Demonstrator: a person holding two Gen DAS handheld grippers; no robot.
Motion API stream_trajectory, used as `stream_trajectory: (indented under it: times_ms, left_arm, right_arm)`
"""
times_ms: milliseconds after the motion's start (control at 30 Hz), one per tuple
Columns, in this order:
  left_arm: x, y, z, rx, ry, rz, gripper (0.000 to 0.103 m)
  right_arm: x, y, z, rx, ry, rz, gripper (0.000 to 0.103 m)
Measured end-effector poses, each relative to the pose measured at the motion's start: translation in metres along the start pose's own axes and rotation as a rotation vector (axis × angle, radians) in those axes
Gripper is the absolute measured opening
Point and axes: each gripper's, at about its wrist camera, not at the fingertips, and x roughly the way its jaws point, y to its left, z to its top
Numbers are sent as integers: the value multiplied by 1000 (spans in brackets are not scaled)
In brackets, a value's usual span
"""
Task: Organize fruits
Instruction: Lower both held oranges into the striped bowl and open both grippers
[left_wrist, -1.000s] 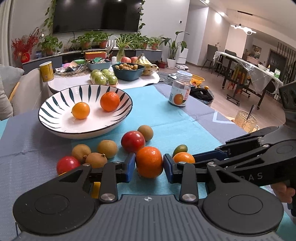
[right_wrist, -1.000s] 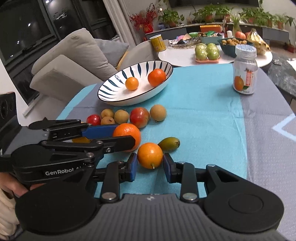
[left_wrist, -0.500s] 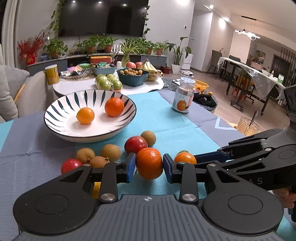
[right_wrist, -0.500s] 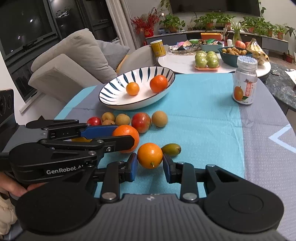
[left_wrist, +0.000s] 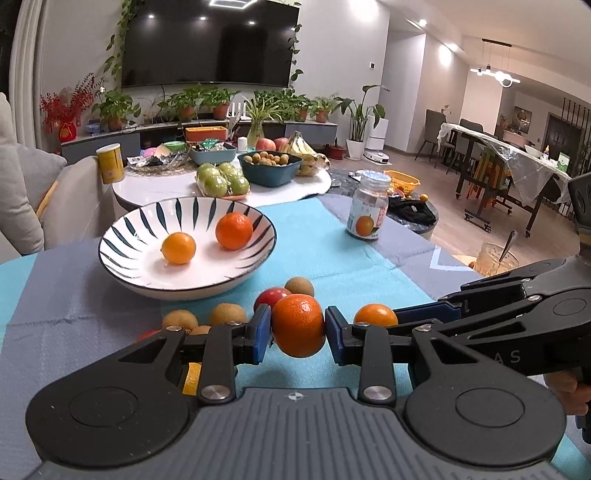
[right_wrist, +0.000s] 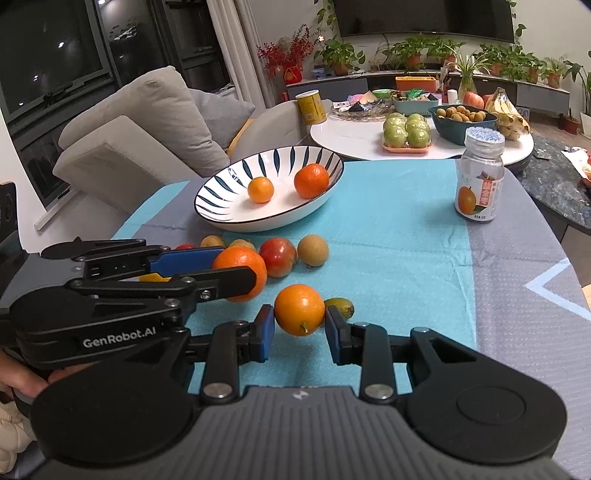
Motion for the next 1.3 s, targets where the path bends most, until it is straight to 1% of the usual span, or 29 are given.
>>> stream_trajectory:
  times_ms: [133,200,300,400,500,600,667,767,833,933,1033,1300]
  left_arm:
    - [-4,6,5,-1,-11,17,30]
    - [-7,10,7,-5,-18,11,30]
    - [-12,20,11,-45,-46,-7,30]
    - [-15,26,16,-47,-66,17,30]
    - [-15,34,19,-63,-68,30,30]
    - [-13,42,23,-70,-59,59,30]
    - [-12,47,25,-80,-65,71,30]
    - [-8,60,29,-121,-77,60,30]
    - [-4,69,34,-146,-82,67,30]
    - [2,77,37,-157,-78,89,30]
    - [8,84,37,-178,-69,92,30]
    - [21,93,34,-201,-46,106,30]
  right_arm:
    - [-2,1,4,-3,-14,-2,64]
    - [-2,2,7,-7,-21,-1,64]
    - [-1,4,15,-11,-37,1,64]
    - [1,7,24,-22,-55,2,64]
    - [6,12,34,-36,-70,10,64]
    - [13,16,45,-50,-81,20,64]
    - [18,17,52,-43,-83,39,64]
    - [25,19,60,-42,-88,58,64]
    - [32,20,66,-43,-83,58,64]
    - [42,19,71,-33,-75,55,64]
    - [49,18,72,-30,-65,47,64]
    - [65,15,72,-15,-39,40,64]
